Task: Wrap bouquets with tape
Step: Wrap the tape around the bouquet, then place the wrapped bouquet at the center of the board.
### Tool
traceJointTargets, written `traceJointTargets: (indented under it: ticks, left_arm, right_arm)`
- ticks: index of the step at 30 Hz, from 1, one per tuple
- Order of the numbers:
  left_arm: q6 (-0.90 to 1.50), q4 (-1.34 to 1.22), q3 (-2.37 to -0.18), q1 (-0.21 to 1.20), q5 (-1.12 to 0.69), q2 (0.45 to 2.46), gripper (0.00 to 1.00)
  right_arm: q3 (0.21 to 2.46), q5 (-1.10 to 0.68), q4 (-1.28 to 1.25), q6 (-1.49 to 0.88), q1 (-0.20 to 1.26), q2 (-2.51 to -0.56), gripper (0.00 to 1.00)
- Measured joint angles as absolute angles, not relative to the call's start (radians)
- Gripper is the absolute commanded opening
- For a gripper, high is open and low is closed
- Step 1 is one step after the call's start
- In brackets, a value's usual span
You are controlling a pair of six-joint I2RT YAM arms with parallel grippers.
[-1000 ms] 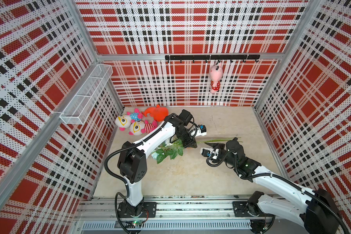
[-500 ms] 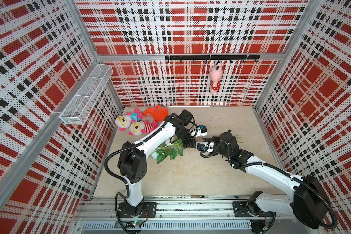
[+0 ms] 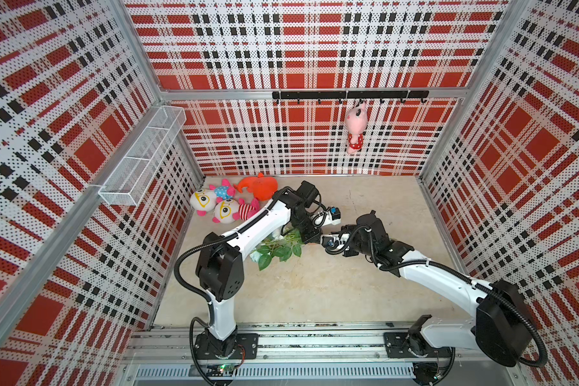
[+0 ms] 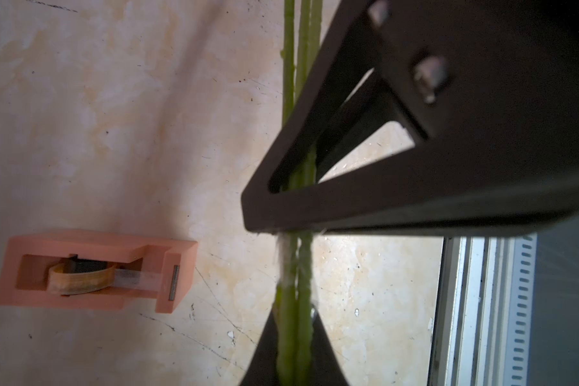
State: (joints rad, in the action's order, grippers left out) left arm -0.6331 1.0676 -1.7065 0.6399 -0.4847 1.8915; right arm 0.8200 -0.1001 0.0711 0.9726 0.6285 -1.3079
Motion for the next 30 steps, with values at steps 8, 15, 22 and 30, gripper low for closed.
traceJointTargets:
  ticks: [8, 15, 22, 30]
  left_arm:
    - [-0.633, 1.063, -1.704, 0.646, -0.493, 1.894, 0.00]
    - [-0.634, 1.003, -1.562, 0.638, -0.505, 1.888, 0.00]
    - [-0.582, 0.856, -1.343, 0.649, -0.464, 1.885, 0.00]
    - [-0.561, 0.706, -1.233, 0.669, -0.380, 1.884, 0.17]
  right_arm:
    - [0.763, -0.081, 0.079, 0.921, 0.621, -1.179, 0.71]
    - [0.630, -0.068, 0.067, 0.827, 0.620, -0.977, 0.82]
    - [0.488, -0.027, -0.005, 0.668, 0.609, -0.845, 0.90]
    - [0.450, 0.036, -0.096, 0.519, 0.532, -0.833, 0.93]
